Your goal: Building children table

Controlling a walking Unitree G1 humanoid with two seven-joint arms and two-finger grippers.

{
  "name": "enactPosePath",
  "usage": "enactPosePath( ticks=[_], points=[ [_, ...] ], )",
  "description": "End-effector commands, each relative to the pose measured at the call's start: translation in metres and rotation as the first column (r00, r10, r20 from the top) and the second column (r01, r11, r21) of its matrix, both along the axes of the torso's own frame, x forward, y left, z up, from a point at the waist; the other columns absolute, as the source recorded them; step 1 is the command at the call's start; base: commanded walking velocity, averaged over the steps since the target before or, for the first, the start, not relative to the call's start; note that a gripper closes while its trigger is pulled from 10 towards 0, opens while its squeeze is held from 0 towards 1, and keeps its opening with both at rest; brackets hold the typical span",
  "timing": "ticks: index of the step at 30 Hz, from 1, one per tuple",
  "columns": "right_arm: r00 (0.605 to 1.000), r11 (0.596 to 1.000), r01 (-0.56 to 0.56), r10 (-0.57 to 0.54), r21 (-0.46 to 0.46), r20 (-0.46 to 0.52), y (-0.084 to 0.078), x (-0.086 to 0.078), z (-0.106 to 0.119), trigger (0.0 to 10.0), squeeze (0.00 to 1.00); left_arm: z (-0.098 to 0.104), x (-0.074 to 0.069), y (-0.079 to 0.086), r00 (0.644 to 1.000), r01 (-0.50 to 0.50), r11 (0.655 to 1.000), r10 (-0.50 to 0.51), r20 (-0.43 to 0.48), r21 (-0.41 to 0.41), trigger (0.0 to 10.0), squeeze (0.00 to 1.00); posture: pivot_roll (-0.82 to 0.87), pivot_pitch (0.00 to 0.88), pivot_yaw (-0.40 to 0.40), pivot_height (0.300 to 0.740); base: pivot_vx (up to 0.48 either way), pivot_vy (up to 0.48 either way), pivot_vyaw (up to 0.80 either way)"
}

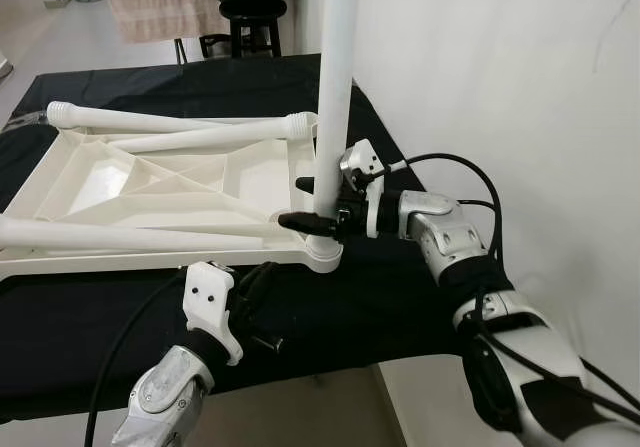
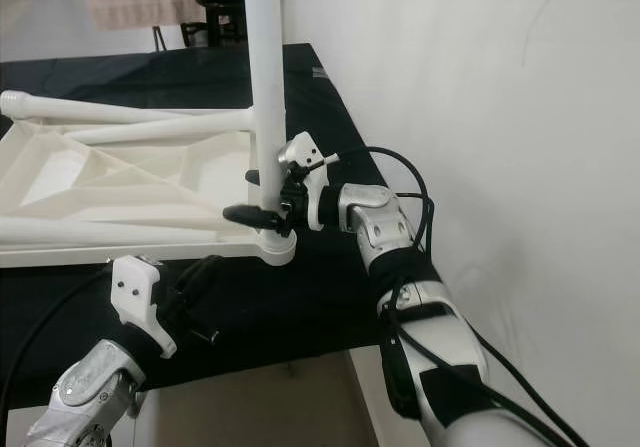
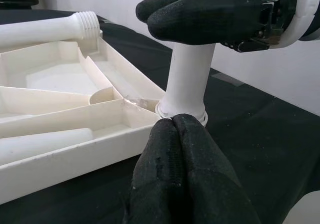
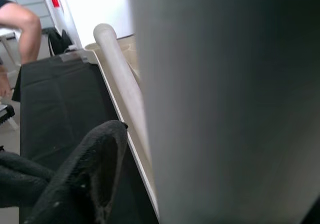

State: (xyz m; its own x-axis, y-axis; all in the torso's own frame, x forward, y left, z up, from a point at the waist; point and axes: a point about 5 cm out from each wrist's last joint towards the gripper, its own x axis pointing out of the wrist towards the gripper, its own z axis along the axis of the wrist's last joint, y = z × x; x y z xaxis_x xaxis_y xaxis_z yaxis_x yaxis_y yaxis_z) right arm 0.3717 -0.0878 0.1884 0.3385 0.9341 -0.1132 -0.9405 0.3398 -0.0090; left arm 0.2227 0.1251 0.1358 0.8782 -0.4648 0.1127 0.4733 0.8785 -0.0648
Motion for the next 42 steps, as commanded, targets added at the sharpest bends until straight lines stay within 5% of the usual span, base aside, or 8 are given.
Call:
enactPosePath(
  ticks=[1,2,24,34,35,37,38,42],
  points=[
    [1.000,1.000,-0.028,0.028,0.005,0.001,0.010,0.000,0.002,4.6,0.00,-0.004,-0.001,0.001,1.000,-0.006,1.000,0.006,-0.016,0.012,10.0,0.00,0.03,0.042,-0.057,0.740,0.000,0.000,0.00],
    [0.998,0.998,-0.059,0.060,0.011,-0.013,0.008,-0.001,0.002,0.0,0.00,-0.004,-0.002,0.001,1.000,-0.006,1.000,0.006,-0.016,0.012,10.0,0.00,0.03,0.046,-0.055,0.740,0.000,0.000,0.00],
    [0.693,0.694,0.719,-0.720,0.035,0.039,-0.011,-0.027,-0.038,0.0,0.00,-0.004,-0.004,0.004,1.000,-0.004,1.000,0.004,-0.019,0.013,10.0,0.00,0.01,0.056,-0.042,0.740,0.000,0.000,0.00],
    [0.728,0.730,0.681,-0.684,0.053,0.052,0.002,-0.009,-0.033,0.0,0.00,-0.003,-0.003,0.003,1.000,-0.015,1.000,0.015,-0.012,0.013,10.0,0.00,0.03,0.052,-0.062,0.740,0.000,0.000,0.00],
    [0.745,0.747,0.661,-0.665,0.068,0.060,0.007,-0.009,-0.031,9.3,0.00,-0.003,-0.003,0.004,1.000,-0.017,1.000,0.017,-0.012,0.011,10.0,0.00,0.01,0.054,-0.055,0.740,0.000,0.000,0.00],
    [0.762,0.765,0.639,-0.644,0.084,0.072,0.009,-0.008,-0.028,10.0,0.00,-0.002,-0.002,0.004,1.000,-0.016,1.000,0.017,-0.012,0.009,10.0,0.00,0.01,0.054,-0.053,0.740,0.000,0.000,0.00],
    [0.800,0.802,0.587,-0.595,0.108,0.074,0.011,-0.010,-0.023,10.0,0.84,-0.002,-0.002,0.003,1.000,-0.014,1.000,0.015,-0.012,0.007,10.0,0.00,0.01,0.053,-0.053,0.740,0.000,0.000,0.00],
    [0.856,0.857,0.501,-0.512,0.122,0.074,0.011,-0.014,-0.015,10.0,1.00,-0.002,-0.001,0.002,1.000,-0.011,1.000,0.012,-0.012,0.006,10.0,0.00,0.01,0.052,-0.056,0.740,0.000,0.000,0.00]
  ],
)
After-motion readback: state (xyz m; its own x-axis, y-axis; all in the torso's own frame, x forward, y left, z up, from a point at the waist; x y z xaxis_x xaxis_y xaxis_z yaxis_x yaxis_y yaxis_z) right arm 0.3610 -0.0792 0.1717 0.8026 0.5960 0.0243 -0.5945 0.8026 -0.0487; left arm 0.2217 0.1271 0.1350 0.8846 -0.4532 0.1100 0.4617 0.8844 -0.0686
